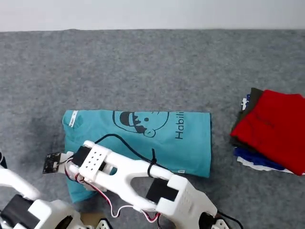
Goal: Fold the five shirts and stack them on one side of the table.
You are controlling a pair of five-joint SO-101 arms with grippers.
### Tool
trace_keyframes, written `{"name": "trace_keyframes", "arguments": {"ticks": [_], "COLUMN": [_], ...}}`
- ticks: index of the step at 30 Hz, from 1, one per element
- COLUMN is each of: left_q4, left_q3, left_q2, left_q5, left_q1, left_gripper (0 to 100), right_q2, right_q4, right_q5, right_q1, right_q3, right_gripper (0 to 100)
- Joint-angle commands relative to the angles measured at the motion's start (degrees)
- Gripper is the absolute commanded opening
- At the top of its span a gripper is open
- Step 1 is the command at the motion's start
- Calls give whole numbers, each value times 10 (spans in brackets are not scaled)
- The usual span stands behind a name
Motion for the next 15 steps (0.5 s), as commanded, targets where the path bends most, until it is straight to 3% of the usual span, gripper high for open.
{"name": "trace_keyframes", "arguments": {"ticks": [1,15], "left_q4": [-11,-19], "left_q3": [-4,-4], "left_q2": [-5,-4], "left_q5": [-2,-4], "left_q1": [3,4], "left_gripper": [6,7], "right_q2": [7,12], "right_q4": [-8,68], "right_q5": [18,22], "right_q1": [7,120], "right_q3": [-10,-197], "right_gripper": [17,11]}}
